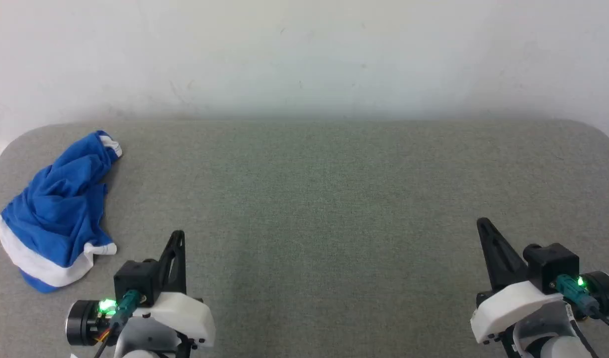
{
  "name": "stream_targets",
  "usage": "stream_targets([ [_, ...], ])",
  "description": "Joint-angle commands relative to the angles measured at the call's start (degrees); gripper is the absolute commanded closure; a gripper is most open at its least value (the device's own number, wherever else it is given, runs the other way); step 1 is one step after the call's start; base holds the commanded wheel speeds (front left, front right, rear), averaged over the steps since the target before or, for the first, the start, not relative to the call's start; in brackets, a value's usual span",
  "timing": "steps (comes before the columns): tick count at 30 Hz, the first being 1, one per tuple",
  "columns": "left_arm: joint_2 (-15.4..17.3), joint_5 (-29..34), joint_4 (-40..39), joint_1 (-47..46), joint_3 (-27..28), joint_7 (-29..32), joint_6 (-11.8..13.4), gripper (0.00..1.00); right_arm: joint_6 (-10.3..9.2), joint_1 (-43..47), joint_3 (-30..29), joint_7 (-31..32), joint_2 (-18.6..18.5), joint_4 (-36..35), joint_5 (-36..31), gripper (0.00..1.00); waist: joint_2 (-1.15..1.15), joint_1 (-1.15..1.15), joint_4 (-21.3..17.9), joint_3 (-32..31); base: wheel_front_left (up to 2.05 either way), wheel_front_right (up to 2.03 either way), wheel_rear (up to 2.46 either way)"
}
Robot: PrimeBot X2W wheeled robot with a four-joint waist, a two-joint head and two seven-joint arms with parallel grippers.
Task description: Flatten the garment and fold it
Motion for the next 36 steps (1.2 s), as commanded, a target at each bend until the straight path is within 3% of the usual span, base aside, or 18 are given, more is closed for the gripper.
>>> stream_targets([
  [1,-0.07,0.21,-0.23,-0.68,0.07,0.01,-0.05,1.00,-0.05,-0.84,-0.02,0.03,0.18,0.08,-0.27,1.00,0.00,0.00,0.00,0.00,0.00,0.00,0.00],
  [18,-0.07,0.21,-0.23,-0.68,0.07,0.01,-0.05,1.00,-0.05,-0.84,-0.02,0.03,0.18,0.08,-0.27,1.00,0.00,0.00,0.00,0.00,0.00,0.00,0.00],
  [19,0.00,0.00,0.00,0.00,0.00,0.00,0.00,0.00,0.00,0.00,-0.01,0.00,0.00,0.00,0.00,0.00,0.00,0.00,0.00,0.00,0.00,0.00,0.00],
  [36,0.00,-1.66,0.44,-0.19,-0.52,-1.62,-0.17,0.00,-0.01,0.44,-0.54,-1.62,-0.02,0.42,1.34,0.00,0.00,0.00,0.24,-0.05,0.00,0.00,0.00],
])
